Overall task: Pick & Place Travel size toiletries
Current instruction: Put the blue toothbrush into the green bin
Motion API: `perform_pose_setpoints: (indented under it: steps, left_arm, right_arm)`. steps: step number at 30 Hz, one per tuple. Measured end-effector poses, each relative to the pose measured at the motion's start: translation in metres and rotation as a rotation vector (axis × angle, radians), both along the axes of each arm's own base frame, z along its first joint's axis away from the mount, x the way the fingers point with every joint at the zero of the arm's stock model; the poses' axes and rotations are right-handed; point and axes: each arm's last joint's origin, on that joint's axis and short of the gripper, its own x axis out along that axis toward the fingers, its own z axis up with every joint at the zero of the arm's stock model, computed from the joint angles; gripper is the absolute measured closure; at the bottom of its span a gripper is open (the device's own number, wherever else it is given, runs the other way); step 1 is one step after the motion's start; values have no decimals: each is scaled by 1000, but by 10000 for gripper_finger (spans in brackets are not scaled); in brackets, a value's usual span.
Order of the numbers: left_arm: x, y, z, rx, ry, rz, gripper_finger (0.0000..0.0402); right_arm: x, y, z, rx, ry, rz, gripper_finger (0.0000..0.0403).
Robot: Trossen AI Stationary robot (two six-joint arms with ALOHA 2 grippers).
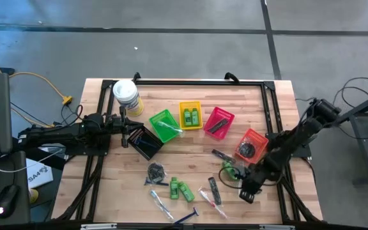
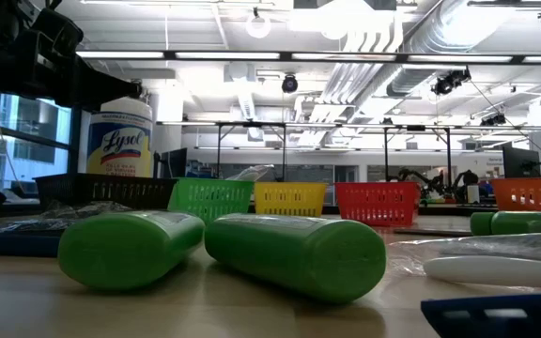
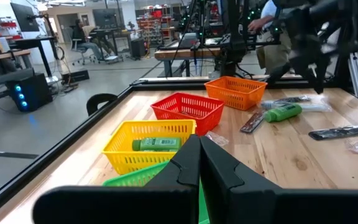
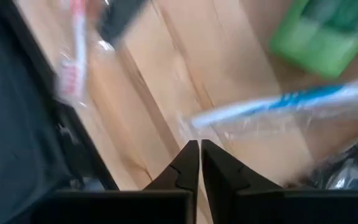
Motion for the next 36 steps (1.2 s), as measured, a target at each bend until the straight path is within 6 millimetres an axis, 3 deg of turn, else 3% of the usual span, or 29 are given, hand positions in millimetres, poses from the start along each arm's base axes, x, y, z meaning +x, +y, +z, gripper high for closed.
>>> perform_pose_setpoints:
  steps: [7, 16, 22, 32, 36]
  left_arm:
    - [0, 0, 0, -1, 0, -2, 402]
    - [0, 0, 0, -1, 0, -2, 401]
    - [0, 0, 0, -1, 0, -2, 402]
    - [0, 0, 0, -1, 0, -2, 402]
    - [0, 0, 0, -1, 0, -2, 402]
  right_arm:
    - [9, 2, -16, 33, 78, 46, 312]
    - [23, -15, -15, 15, 71, -114, 202]
    - [25, -24, -16, 19, 121, -179, 192]
    - [23, -10, -13, 149, 162, -150, 198]
    - [19, -13, -14, 105, 194, -199, 198]
